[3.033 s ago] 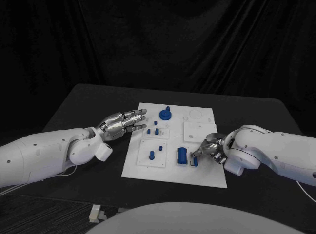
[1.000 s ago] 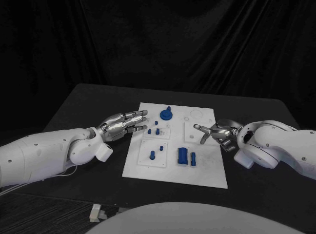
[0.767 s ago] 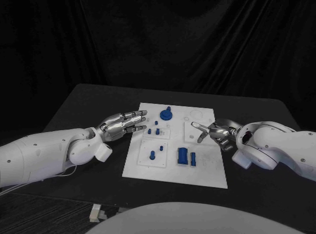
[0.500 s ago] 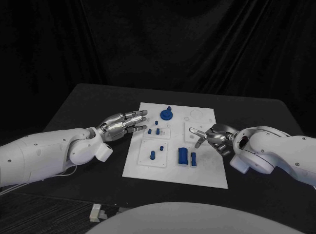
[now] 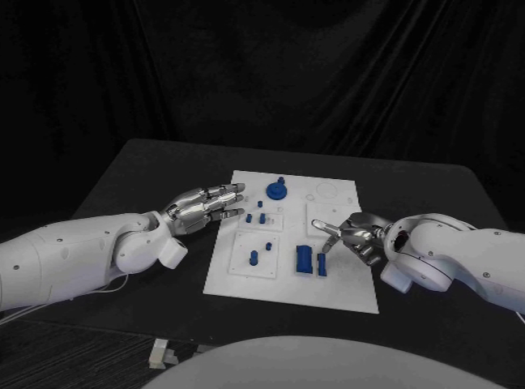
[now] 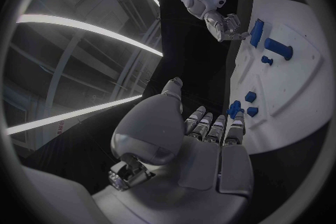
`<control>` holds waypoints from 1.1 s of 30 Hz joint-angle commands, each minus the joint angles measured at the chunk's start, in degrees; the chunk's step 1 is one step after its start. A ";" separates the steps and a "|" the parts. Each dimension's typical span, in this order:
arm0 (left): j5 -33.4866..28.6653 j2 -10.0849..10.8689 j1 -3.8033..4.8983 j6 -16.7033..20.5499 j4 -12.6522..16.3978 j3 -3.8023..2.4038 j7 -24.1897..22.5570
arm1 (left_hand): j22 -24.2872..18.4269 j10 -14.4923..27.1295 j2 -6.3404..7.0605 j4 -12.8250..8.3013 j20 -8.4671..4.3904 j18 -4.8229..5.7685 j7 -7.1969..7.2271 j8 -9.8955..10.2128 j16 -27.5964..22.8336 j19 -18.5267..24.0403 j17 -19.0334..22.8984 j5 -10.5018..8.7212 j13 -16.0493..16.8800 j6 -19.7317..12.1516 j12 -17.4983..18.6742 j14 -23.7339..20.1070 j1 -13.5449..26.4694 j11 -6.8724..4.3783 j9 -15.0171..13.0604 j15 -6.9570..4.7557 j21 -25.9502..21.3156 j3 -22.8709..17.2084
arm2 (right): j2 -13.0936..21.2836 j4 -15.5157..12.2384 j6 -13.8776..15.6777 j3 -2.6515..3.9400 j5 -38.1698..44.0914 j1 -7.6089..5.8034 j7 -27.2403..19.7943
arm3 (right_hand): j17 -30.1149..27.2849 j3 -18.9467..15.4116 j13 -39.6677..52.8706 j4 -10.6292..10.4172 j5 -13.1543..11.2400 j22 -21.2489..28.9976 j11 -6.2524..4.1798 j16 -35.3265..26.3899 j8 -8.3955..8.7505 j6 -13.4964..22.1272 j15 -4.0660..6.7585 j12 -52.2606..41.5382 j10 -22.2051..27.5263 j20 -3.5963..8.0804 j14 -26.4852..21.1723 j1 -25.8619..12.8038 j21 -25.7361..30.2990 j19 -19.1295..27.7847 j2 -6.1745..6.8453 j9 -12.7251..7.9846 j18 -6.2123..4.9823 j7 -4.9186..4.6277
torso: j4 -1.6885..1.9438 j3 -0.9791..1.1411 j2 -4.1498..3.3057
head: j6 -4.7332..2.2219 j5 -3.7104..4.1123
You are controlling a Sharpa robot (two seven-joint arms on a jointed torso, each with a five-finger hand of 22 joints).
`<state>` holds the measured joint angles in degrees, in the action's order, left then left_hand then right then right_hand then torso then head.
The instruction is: Assemble the parts on the task board
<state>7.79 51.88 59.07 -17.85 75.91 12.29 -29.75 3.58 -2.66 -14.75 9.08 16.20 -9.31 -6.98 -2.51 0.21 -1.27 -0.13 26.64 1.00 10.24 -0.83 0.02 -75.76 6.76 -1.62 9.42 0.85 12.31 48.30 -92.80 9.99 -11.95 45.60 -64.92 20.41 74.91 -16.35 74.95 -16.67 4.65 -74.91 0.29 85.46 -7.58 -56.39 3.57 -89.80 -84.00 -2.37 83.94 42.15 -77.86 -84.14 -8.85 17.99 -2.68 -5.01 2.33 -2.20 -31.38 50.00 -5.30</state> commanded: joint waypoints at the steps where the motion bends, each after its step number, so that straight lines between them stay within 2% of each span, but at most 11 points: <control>1: -0.36 -0.10 -0.09 -0.48 0.10 -0.06 -0.82 | 0.06 -0.33 -0.48 -0.38 0.14 -1.04 -0.42 -0.26 -0.02 -0.38 0.05 0.28 0.05 0.17 -0.20 0.06 -0.08 0.26 -0.10 -0.25 0.30 0.07 | -0.18 0.13 -1.26 0.01 0.30 0.29 1.54 | 3.14 -0.40 15.05 0.02 0.49 -11.05 0.48 -0.11 0.27 0.24 -0.35 -0.20 -6.00 -0.47 3.92 0.34 0.18 -1.46 -0.35 -0.27 -0.36 -0.36 | 0.02 -0.01 0.03 | 0.00 -0.05; 7: -0.36 -0.11 -0.11 -0.55 0.05 -0.06 -0.79 | 0.06 -0.37 -0.50 -0.46 0.15 -1.04 -0.45 -0.26 -0.01 -0.39 0.05 0.32 0.06 0.11 -0.21 0.07 -0.05 0.35 -0.08 -0.24 0.30 0.05 | -0.39 0.10 -2.48 0.01 0.40 0.53 2.37 | 3.05 -0.65 15.05 0.05 0.76 -11.03 0.53 -0.14 0.38 0.18 -0.39 -0.20 -6.00 -0.53 3.90 0.77 0.23 -1.43 -0.58 -0.60 -0.37 -0.40 | 0.02 -0.02 0.01 | 0.00 -0.07; 20: -0.36 -0.19 -0.30 -0.80 -0.05 -0.05 -0.79 | 0.04 -0.34 -0.51 -0.48 0.15 -1.04 -0.45 -0.24 -0.02 -0.38 0.06 0.33 0.05 0.04 -0.20 0.06 -0.03 0.37 -0.07 -0.23 0.30 0.05 | -0.26 -0.23 -2.18 0.01 2.69 0.82 3.57 | 2.72 -1.66 15.05 0.03 1.89 -10.92 0.72 -0.25 1.11 0.61 -0.53 -0.20 -6.00 -0.68 3.84 2.56 0.54 -1.31 -1.39 -2.06 -0.45 -0.64 | 0.02 -0.01 0.01 | 0.00 -0.14; 23: -0.36 -0.20 -0.34 -0.82 -0.07 -0.05 -0.81 | 0.04 -0.34 -0.51 -0.48 0.15 -1.04 -0.45 -0.24 -0.02 -0.38 0.06 0.33 0.05 0.04 -0.20 0.06 -0.03 0.37 -0.07 -0.23 0.30 0.05 | -0.20 -0.38 -1.97 0.01 3.96 0.84 3.74 | 2.56 -2.25 15.05 0.01 1.97 -10.90 0.91 -0.31 1.75 1.52 -0.69 -0.20 -6.00 -0.79 3.81 2.90 0.58 -1.29 -1.61 -2.84 -0.46 -0.90 | 0.00 -0.01 0.00 | 0.00 -0.25; 25: -0.36 -0.20 -0.36 -0.83 -0.09 -0.05 -0.81 | 0.04 -0.34 -0.51 -0.48 0.15 -1.04 -0.45 -0.24 -0.02 -0.38 0.06 0.33 0.05 0.04 -0.20 0.06 -0.03 0.37 -0.07 -0.23 0.30 0.05 | -0.16 -0.45 -1.85 0.01 4.54 0.84 3.73 | 2.46 -2.93 15.05 0.01 1.99 -10.89 1.25 -0.33 2.82 3.26 -0.96 -0.20 -6.00 -0.98 3.79 3.24 0.60 -1.28 -1.86 -3.96 -0.45 -1.35 | 0.01 0.00 0.02 | 0.00 -0.34; 33: -0.36 -0.28 -0.47 -0.91 -0.23 -0.05 -0.82 | 0.04 -0.34 -0.51 -0.48 0.15 -1.04 -0.45 -0.24 -0.02 -0.38 0.06 0.33 0.05 0.04 -0.20 0.06 -0.03 0.37 -0.07 -0.23 0.30 0.05 | -0.05 -0.69 -1.62 0.01 6.44 0.86 3.50 | 2.26 -4.10 15.05 0.04 2.03 -10.86 1.68 -0.37 3.65 4.86 -1.34 -0.20 -6.00 -1.37 3.76 3.91 0.71 -1.22 -2.45 -5.71 -0.48 -1.83 | 0.00 -0.01 0.01 | 0.00 -0.38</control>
<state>7.79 51.72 58.69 -18.00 75.63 12.29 -29.73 3.58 -2.88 -14.75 8.93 16.20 -9.31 -6.98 -2.50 0.21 -1.27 -0.15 26.63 0.99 10.24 -0.83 0.02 -75.76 6.98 -1.66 9.42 0.85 12.46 48.13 -93.44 8.93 -11.87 49.97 -64.27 22.68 74.91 -20.09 74.93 -16.58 6.43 -74.90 1.71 85.40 -4.25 -51.81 2.63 -89.80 -83.99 -3.39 84.05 45.48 -77.36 -83.93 -11.25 12.48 -2.67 -6.90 2.34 -2.20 -31.37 50.00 -5.68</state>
